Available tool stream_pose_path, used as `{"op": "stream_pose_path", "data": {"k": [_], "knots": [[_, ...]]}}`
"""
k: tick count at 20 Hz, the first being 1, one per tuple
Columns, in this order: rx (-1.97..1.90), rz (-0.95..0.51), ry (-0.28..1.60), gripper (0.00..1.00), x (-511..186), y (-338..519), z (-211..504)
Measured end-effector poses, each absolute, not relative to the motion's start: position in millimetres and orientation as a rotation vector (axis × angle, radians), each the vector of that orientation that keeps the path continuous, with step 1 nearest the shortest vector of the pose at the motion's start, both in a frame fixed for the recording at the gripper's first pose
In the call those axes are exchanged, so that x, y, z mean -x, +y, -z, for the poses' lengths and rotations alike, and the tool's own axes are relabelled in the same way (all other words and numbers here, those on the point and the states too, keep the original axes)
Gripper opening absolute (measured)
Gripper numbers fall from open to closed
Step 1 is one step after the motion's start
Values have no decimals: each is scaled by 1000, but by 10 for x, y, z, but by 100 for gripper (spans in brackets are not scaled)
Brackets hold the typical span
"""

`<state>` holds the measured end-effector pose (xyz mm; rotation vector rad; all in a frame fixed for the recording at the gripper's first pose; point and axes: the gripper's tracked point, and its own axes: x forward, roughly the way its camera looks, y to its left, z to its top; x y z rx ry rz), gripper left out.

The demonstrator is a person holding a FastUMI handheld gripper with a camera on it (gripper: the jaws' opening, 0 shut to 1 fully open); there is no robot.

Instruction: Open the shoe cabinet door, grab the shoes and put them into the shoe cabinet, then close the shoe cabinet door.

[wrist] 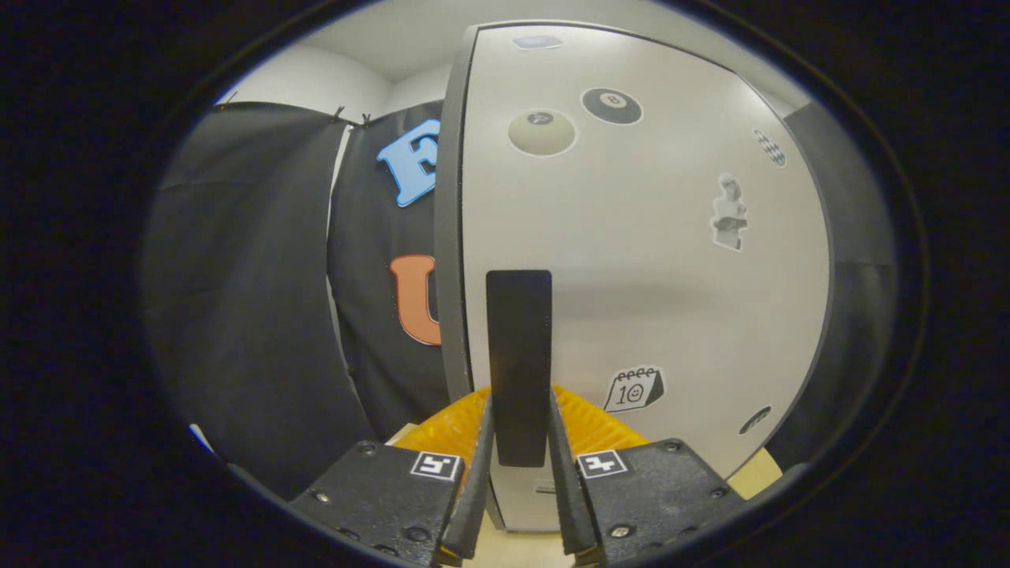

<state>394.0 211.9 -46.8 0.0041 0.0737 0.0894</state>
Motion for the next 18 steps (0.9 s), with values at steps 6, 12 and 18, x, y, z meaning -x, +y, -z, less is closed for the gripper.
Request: {"op": "stream_pose_path", "data": {"k": [6,12,18], "knots": [[-12,-72,116,33,-3895,2102,484],[-10,-123,119,30,-3541,2106,481],[-10,-155,120,28,-3121,1995,474]]}}
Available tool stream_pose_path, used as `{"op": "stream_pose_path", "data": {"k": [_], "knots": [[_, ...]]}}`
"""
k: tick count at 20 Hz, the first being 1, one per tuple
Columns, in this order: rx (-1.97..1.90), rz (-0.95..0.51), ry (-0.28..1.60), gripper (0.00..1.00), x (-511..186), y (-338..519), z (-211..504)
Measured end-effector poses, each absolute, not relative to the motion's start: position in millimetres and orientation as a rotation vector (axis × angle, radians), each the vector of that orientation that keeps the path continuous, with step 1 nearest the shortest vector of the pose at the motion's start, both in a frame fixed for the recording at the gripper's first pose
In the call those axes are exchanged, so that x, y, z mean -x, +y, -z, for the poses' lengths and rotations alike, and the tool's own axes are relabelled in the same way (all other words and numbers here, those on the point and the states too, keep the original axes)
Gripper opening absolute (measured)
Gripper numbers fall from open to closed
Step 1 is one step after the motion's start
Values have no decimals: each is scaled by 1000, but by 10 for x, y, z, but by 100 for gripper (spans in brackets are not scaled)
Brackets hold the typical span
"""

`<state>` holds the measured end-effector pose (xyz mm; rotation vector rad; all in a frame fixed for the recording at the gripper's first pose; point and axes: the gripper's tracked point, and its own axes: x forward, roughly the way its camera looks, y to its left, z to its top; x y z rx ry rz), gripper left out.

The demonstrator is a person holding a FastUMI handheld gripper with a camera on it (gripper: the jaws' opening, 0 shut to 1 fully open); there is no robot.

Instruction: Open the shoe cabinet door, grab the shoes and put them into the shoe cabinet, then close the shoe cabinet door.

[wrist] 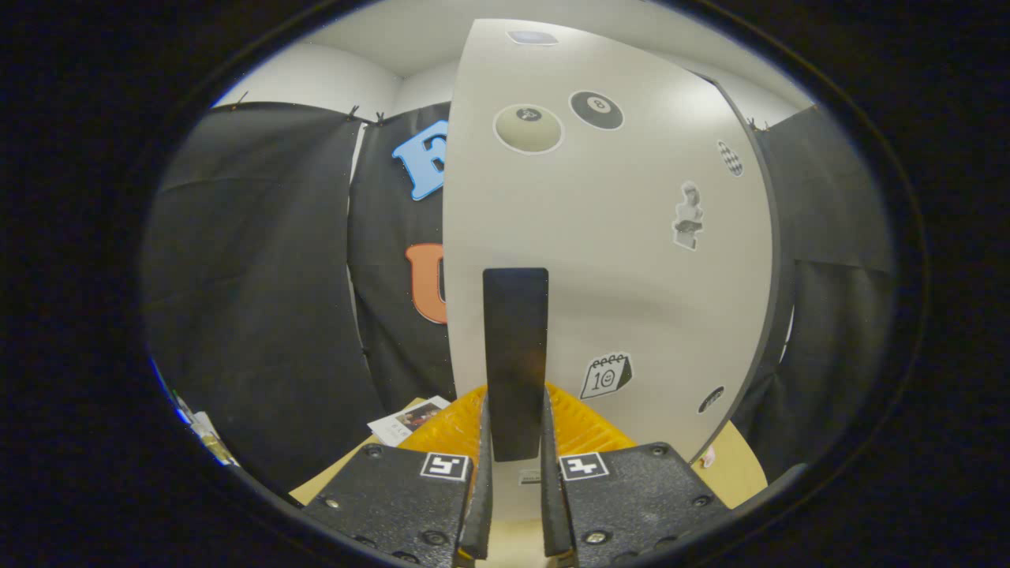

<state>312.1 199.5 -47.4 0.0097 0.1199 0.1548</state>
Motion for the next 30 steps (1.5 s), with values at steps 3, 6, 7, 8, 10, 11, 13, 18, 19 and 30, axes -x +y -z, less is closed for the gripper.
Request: {"op": "stream_pose_path", "data": {"k": [3,6,7,8,10,11,13,18,19,30], "knots": [[-25,-160,120,28,-2804,1929,429],[-34,-142,116,27,-2522,1650,435],[-35,-134,113,27,-2437,1580,429],[-37,-130,110,27,-2371,1535,443],[-42,-118,110,26,-2241,1406,478],[-48,-109,108,25,-2170,1346,493],[-48,-84,104,24,-2042,1178,504],[-55,-55,111,18,-1741,765,516],[-69,-51,116,17,-1681,675,512],[-33,-8,96,6,-1338,-438,522]]}}
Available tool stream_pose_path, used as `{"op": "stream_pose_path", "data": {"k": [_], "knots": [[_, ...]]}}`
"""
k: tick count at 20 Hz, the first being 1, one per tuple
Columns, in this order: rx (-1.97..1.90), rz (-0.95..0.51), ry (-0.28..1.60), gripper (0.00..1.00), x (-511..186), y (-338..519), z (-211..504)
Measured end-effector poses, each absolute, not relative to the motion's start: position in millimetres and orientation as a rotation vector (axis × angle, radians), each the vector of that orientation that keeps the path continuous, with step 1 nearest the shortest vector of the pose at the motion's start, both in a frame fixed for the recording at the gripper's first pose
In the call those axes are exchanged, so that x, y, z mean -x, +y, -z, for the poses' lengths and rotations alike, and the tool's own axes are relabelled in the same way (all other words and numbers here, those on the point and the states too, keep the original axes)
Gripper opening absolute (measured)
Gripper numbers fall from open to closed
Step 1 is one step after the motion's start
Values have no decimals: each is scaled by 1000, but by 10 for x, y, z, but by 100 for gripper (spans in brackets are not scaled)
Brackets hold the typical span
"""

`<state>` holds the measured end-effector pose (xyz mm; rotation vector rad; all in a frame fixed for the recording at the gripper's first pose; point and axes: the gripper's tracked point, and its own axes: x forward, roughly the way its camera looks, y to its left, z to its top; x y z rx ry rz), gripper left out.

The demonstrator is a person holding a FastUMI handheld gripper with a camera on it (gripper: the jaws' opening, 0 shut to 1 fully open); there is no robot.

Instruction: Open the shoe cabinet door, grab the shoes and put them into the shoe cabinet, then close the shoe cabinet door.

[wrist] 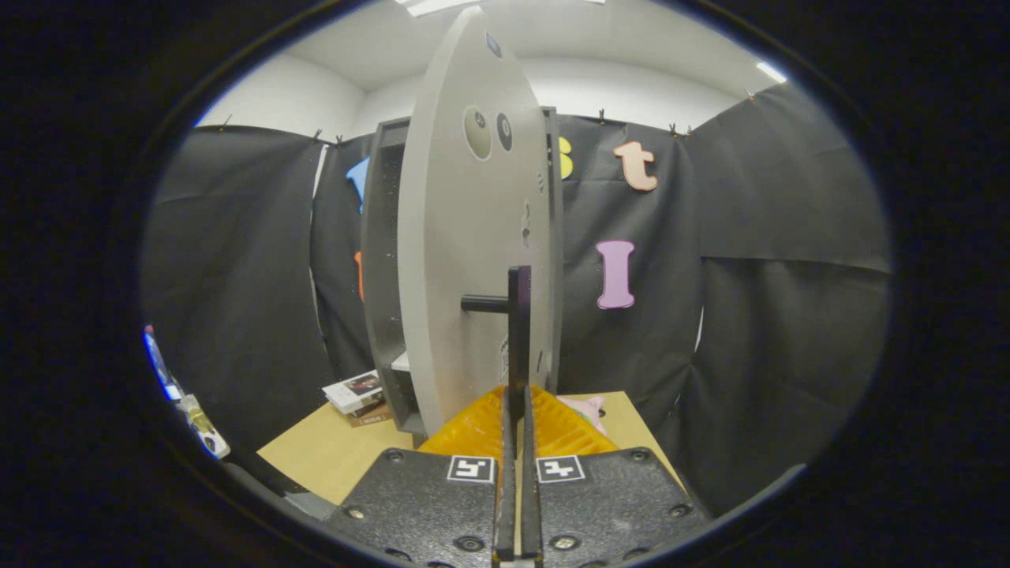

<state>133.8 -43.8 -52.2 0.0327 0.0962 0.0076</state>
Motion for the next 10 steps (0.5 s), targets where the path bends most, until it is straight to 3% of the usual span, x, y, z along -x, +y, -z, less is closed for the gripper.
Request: {"op": "stream_pose_path", "data": {"k": [7,10], "knots": [[-41,-7,98,4,-1383,-1232,528],[-85,-71,102,4,-1401,-1288,535]]}}
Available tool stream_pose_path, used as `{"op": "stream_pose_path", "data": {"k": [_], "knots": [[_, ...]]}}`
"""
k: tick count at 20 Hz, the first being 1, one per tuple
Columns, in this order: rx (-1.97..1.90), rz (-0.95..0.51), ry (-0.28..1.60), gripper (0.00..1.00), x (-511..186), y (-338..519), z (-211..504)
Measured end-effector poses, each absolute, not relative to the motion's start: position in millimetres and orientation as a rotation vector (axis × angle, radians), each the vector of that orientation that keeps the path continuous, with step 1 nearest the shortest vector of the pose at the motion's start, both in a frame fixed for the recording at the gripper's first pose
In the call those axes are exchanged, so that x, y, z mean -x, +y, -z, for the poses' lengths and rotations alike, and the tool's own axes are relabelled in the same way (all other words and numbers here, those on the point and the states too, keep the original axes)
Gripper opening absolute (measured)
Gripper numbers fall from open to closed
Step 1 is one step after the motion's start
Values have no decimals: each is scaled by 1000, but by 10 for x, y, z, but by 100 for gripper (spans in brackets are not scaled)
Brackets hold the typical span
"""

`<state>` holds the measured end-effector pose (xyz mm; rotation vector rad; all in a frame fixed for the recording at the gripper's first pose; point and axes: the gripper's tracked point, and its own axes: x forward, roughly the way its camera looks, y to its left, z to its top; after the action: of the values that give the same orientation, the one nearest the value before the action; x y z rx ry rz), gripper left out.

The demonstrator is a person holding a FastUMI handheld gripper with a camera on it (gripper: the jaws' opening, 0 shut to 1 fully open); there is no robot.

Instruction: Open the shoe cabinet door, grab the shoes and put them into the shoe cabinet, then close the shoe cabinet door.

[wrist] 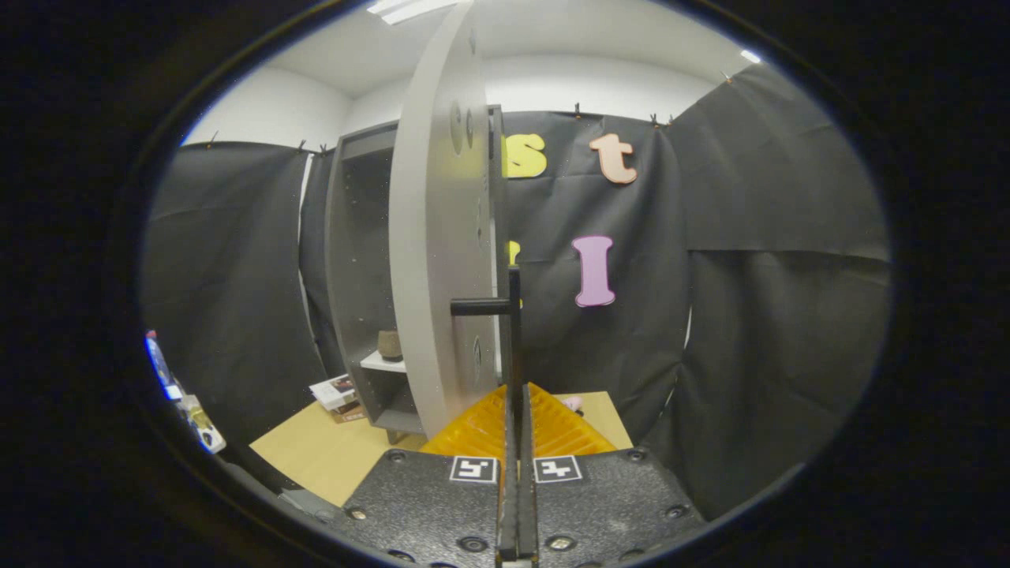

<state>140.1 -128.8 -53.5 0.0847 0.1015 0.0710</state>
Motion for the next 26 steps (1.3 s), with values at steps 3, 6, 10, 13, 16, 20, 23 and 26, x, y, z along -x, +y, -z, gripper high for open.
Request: {"op": "stream_pose_path", "data": {"k": [3,6,10,13,16,20,23,26], "knots": [[-62,-104,89,4,-1417,-1356,538],[-38,-109,70,4,-1388,-1272,562],[-72,-64,87,4,-1349,-1324,616],[-59,-23,99,12,-1047,-1323,647],[-57,56,70,41,-613,-1310,571],[-22,135,22,80,-25,-1087,526],[8,145,-1,90,279,-729,562],[2,114,12,94,339,-303,675]]}}
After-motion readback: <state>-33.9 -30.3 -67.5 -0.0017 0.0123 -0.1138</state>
